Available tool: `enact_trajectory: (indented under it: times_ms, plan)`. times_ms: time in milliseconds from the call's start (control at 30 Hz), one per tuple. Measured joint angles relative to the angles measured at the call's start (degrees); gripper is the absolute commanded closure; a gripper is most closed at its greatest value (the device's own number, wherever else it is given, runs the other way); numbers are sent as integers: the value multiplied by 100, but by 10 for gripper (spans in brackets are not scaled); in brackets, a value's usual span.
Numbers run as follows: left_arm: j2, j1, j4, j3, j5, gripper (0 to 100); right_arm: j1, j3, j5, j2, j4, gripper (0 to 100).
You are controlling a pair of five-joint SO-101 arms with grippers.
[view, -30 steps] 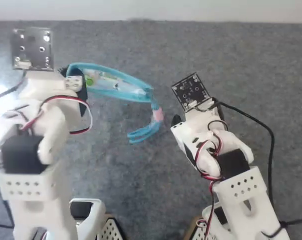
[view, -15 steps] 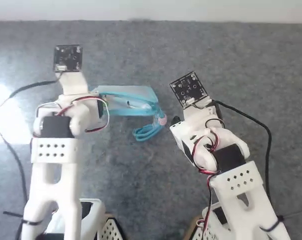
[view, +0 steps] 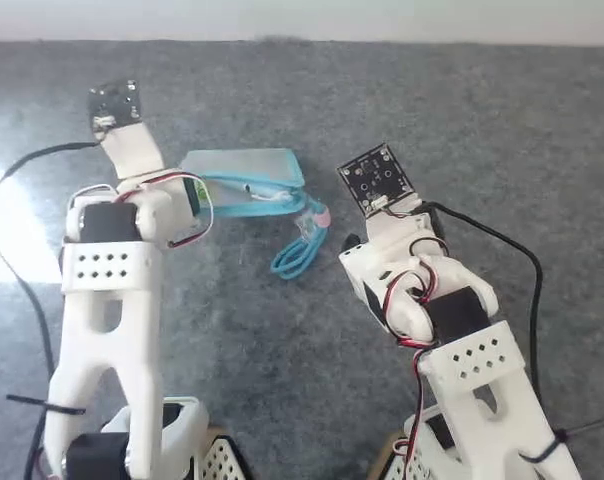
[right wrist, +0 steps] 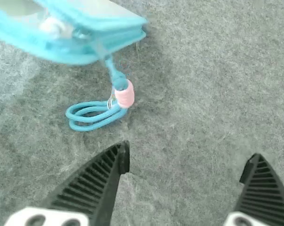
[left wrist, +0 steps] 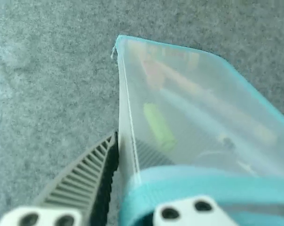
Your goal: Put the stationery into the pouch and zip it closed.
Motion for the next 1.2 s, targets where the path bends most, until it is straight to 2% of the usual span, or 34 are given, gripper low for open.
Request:
enact_trajectory:
  times_ms: [67,233,367,467,667,800,933,1033,1100,1200]
  plan:
    - [105,35,105,-334,9,990,-9,0,0,0,0,626]
    - [185,62,1152,-2119,281,990,-9,0,0,0,0,626]
    - [167,79,1336,-3095,413,990,9,0,0,0,0,626]
    - [193,62,1319,-2743,624,990,-9,0,0,0,0,626]
    - [879,114,536,-835,607,990,0,0,0,0,0,626]
    - [958,105,589,-958,352,990,0,0,0,0,18,626]
    - [1081,53,1099,-2048,53,990,0,0,0,0,53,626]
    - [888,-158,1099,-2690,-123,990,0,0,0,0,53,626]
    - [712,-343,1037,-2637,-158,990,9,0,0,0,53,626]
    - [747,-369,844,-1758,-299,990,0,0,0,0,53,626]
